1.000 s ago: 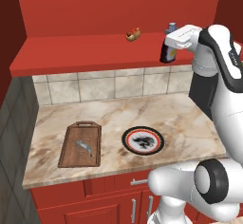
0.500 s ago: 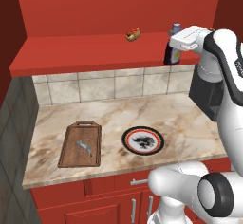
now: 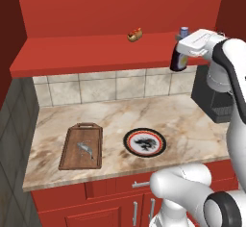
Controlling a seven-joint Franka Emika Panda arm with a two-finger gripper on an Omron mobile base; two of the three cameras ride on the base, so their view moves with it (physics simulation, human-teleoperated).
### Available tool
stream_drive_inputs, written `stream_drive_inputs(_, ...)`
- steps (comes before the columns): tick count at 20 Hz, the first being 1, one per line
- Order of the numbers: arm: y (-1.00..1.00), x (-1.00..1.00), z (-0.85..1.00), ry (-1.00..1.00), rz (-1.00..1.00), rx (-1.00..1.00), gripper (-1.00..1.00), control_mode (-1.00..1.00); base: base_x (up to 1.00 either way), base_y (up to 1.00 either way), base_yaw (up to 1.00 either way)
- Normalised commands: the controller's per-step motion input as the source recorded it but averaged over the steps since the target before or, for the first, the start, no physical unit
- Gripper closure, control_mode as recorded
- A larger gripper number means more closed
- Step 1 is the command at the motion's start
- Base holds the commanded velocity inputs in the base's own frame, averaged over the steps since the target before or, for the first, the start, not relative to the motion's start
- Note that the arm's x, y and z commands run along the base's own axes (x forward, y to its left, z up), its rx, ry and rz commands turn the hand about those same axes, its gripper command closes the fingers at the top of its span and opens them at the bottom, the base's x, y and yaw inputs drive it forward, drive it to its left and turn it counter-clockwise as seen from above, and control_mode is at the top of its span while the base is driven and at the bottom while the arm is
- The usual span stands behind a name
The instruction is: Pick the fish from the plate and place it on the cutting board. Then pick the condiment bottle from the cabinet and place it next to the cutting board.
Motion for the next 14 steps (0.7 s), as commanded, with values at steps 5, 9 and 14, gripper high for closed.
stream_drive_inputs(5, 0.0, -0.41, 0.0, 0.0, 0.0, 0.0, 1.0, -1.0, 0.0, 0.0, 0.0)
stream_drive_inputs(9, 0.0, -0.4, 0.0, 0.0, 0.0, 0.0, 1.0, -1.0, 0.0, 0.0, 0.0)
stream_drive_inputs(14, -0.01, -0.34, 0.0, 0.0, 0.0, 0.0, 1.0, -1.0, 0.0, 0.0, 0.0)
